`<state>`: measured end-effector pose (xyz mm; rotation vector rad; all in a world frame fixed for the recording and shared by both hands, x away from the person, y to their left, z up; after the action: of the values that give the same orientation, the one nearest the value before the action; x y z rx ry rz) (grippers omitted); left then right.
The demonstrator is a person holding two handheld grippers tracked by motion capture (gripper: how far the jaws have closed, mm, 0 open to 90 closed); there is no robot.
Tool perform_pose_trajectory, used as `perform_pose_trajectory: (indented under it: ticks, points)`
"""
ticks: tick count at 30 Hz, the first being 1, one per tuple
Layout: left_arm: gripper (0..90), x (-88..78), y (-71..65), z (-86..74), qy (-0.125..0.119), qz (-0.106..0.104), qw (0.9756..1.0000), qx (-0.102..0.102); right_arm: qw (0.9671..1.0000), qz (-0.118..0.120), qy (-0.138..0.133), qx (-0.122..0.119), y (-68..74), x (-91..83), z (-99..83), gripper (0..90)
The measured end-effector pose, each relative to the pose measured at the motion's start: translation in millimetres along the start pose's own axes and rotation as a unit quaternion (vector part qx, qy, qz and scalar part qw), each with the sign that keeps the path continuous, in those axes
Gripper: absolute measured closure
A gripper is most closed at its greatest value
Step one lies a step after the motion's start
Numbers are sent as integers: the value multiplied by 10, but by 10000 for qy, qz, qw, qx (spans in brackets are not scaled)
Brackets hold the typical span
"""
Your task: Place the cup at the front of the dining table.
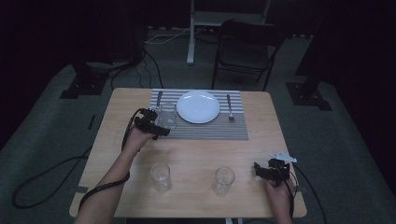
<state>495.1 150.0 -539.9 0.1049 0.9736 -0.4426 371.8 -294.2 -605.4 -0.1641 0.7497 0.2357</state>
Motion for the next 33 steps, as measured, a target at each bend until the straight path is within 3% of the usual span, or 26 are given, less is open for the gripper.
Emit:
perform_pose_trajectory:
  ticks: [4,9,16,21,26,30,33]
  points:
    - [2,-70,25,-94,-93,172,9997,132,10000,0,1,1,0,0,0,138]
    - [2,-129,45,-233,-109,240,9996,128,10000,-1,-3,-5,-1,0,1,138]
    - [2,-182,126,-417,-82,173,9998,116,10000,-1,-2,-2,0,0,1,138]
    - [2,-233,188,-523,-166,169,9997,19,10000,0,-1,1,0,0,1,138]
    - [2,-275,266,-690,-169,395,9991,11,10000,0,-2,0,0,0,1,138]
    - [2,-357,323,-790,-360,389,9985,-156,10000,0,-2,0,0,0,1,138]
    - [2,-405,381,-894,-458,577,9970,-226,10000,-1,-4,-3,-1,1,1,138]
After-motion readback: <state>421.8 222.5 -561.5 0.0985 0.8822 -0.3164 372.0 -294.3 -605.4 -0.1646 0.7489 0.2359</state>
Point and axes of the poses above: each handheld gripper's, and its own axes: x roughly forward along the jaws, z roughly out of its top, y roughly to its left, the point moved 8 cm from there along x, roughly forward along the jaws, and after that the axes turned 6 degrees about -x, right-handed, at the moved point
